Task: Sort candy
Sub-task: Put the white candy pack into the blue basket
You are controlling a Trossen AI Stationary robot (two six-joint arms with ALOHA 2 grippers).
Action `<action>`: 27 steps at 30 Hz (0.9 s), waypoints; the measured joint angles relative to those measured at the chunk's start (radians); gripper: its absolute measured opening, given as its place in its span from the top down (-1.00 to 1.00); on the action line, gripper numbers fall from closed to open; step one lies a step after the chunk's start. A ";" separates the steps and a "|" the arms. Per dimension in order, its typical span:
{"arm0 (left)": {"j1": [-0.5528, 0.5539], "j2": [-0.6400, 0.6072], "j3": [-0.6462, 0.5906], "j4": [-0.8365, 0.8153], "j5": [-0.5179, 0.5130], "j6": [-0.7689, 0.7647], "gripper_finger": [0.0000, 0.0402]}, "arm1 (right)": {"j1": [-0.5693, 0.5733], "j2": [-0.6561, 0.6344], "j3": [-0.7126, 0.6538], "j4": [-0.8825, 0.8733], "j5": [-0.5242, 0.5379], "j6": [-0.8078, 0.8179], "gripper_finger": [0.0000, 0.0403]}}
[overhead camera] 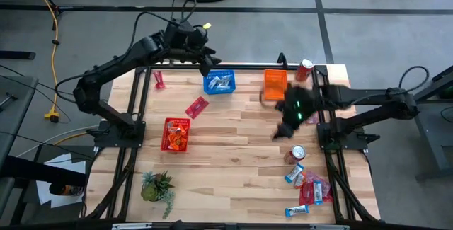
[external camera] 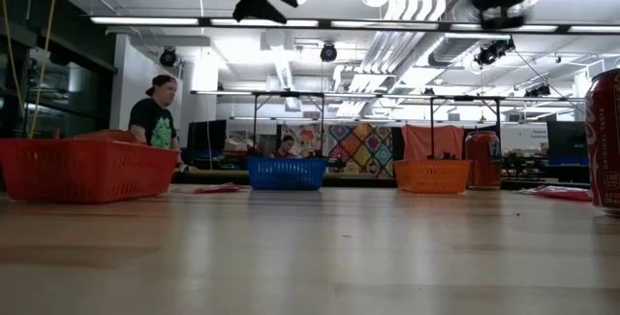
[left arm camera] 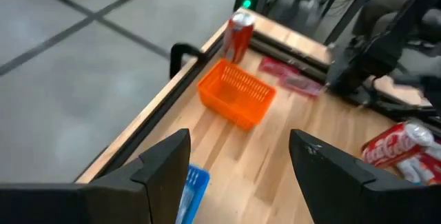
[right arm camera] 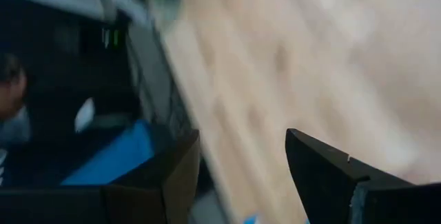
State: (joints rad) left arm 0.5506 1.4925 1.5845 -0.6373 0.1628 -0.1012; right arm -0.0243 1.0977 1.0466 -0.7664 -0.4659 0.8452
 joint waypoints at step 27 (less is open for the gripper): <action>-0.001 -0.002 -0.001 0.007 0.041 0.000 -0.15 | 0.913 0.134 -0.391 0.130 0.066 1.404 -0.04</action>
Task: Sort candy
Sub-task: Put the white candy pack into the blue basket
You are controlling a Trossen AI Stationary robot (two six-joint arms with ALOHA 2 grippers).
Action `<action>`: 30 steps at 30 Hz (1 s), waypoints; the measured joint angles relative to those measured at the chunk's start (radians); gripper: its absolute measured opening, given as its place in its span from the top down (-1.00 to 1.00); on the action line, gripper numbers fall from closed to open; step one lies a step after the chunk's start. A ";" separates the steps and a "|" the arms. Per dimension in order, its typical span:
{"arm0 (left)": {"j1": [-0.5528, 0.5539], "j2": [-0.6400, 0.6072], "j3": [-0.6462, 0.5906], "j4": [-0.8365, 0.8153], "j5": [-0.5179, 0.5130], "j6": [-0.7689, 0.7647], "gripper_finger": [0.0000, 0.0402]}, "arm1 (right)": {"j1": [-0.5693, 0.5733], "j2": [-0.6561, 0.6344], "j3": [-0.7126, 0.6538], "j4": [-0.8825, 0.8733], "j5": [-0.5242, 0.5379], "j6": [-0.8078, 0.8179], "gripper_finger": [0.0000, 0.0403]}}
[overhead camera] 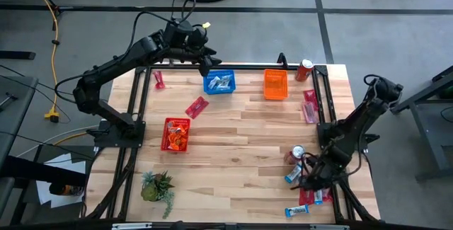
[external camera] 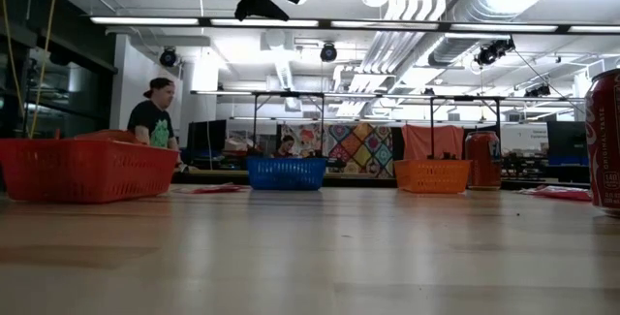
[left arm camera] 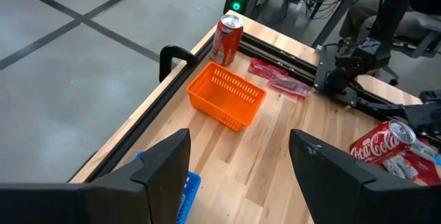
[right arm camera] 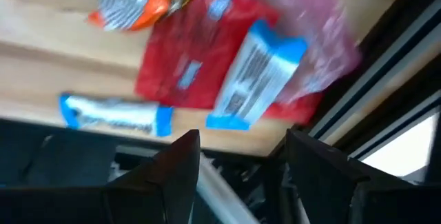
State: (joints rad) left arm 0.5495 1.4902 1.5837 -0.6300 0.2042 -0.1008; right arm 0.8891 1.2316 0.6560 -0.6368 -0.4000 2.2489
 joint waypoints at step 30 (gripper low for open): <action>0.000 -0.004 0.000 -0.001 -0.002 -0.002 -0.15 | -0.011 0.128 -0.009 0.048 -0.009 -0.142 0.92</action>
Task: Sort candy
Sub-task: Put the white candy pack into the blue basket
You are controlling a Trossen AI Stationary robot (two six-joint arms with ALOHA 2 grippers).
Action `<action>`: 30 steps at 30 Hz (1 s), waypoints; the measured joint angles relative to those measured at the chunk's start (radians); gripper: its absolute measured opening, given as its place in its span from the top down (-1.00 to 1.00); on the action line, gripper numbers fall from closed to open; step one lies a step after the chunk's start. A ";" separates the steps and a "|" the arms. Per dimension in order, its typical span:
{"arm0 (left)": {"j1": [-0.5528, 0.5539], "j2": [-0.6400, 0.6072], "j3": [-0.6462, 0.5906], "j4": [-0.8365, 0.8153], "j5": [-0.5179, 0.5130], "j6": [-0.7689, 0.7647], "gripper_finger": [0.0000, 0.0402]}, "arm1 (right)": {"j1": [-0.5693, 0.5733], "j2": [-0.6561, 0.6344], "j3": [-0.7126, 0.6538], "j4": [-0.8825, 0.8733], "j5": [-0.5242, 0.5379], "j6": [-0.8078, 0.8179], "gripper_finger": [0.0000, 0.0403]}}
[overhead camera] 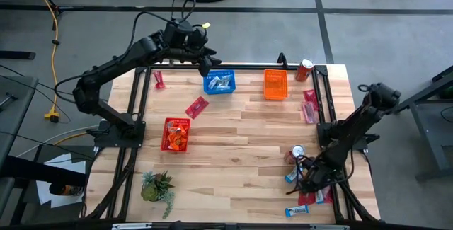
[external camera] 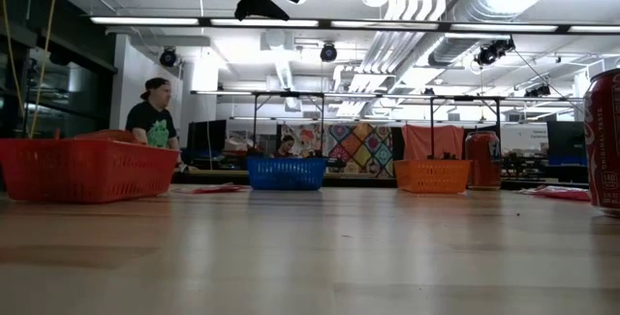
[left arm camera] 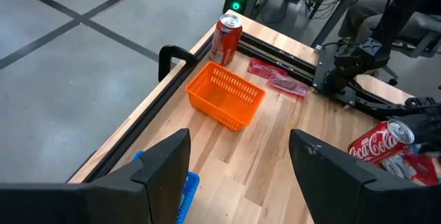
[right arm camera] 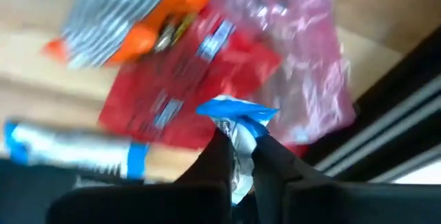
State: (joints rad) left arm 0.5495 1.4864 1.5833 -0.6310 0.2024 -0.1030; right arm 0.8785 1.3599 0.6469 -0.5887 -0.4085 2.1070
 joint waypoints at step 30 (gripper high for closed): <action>-0.236 -0.115 -0.339 0.565 0.175 -0.046 -0.15 | -0.764 -0.229 0.362 0.052 0.641 -1.506 0.99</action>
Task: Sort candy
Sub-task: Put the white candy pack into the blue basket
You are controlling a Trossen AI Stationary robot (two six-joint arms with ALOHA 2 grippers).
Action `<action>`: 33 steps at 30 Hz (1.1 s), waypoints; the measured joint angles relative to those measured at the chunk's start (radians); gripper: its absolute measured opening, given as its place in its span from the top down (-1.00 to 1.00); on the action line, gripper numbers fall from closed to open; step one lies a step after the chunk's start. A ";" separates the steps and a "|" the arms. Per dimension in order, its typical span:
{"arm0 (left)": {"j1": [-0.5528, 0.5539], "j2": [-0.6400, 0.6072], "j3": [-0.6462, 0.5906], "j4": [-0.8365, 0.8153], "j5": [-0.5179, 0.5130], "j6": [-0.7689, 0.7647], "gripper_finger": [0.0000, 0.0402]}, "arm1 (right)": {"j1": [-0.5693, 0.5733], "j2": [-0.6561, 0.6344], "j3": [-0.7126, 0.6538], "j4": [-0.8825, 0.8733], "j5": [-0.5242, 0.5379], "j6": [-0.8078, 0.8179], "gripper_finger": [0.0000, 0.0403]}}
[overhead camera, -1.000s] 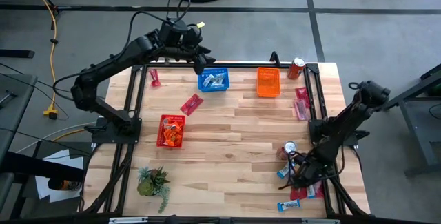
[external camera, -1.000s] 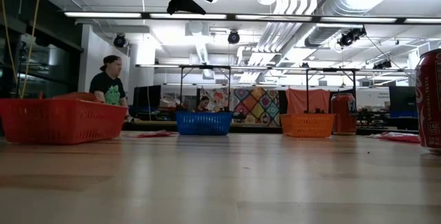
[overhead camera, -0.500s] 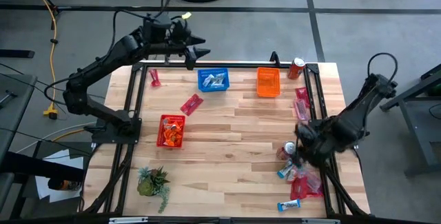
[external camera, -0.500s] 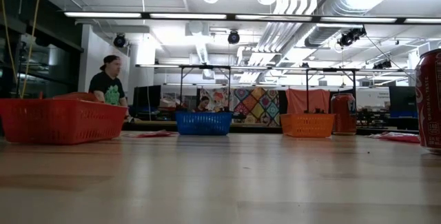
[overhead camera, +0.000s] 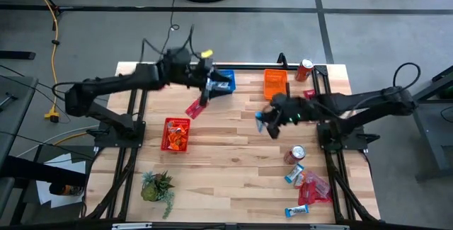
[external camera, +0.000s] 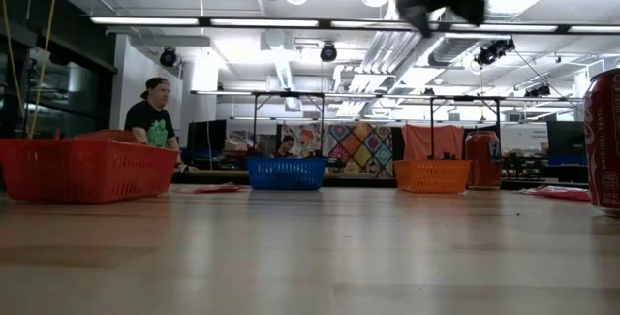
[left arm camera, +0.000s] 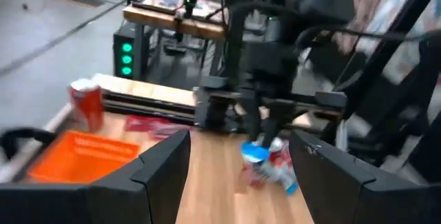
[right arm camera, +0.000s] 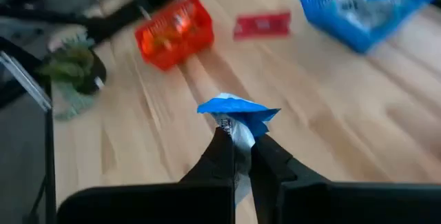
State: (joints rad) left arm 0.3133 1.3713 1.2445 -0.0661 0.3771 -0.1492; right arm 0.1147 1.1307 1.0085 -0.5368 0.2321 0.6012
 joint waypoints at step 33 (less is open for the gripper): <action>-0.078 -0.109 -0.407 0.456 -0.238 -0.048 -0.15 | -0.322 0.284 0.079 0.818 -0.325 -0.505 0.96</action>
State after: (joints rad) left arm 0.2349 1.2625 0.8375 0.3894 0.1390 -0.1970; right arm -0.2077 1.4147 1.0874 0.2813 -0.0928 0.0964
